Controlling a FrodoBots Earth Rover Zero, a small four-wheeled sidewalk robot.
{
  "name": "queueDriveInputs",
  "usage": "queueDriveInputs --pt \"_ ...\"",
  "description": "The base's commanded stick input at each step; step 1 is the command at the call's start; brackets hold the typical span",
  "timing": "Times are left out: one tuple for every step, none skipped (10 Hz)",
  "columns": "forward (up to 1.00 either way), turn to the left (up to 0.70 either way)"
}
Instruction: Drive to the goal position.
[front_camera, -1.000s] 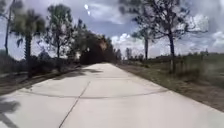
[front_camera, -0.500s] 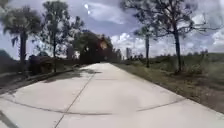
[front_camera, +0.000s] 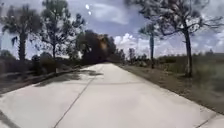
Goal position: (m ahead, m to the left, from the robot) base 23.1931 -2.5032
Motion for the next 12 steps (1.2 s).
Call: queueDriveInputs --pt "0.85 0.00" --pt "0.85 0.00" --pt "0.85 0.00" --pt "0.85 0.00" --pt "0.85 0.00" --pt "0.85 0.00" --pt "0.85 0.00" --pt "0.85 0.00" --pt "0.85 0.31" --pt "0.85 0.34" --pt "0.85 0.07" --pt "0.85 0.03"
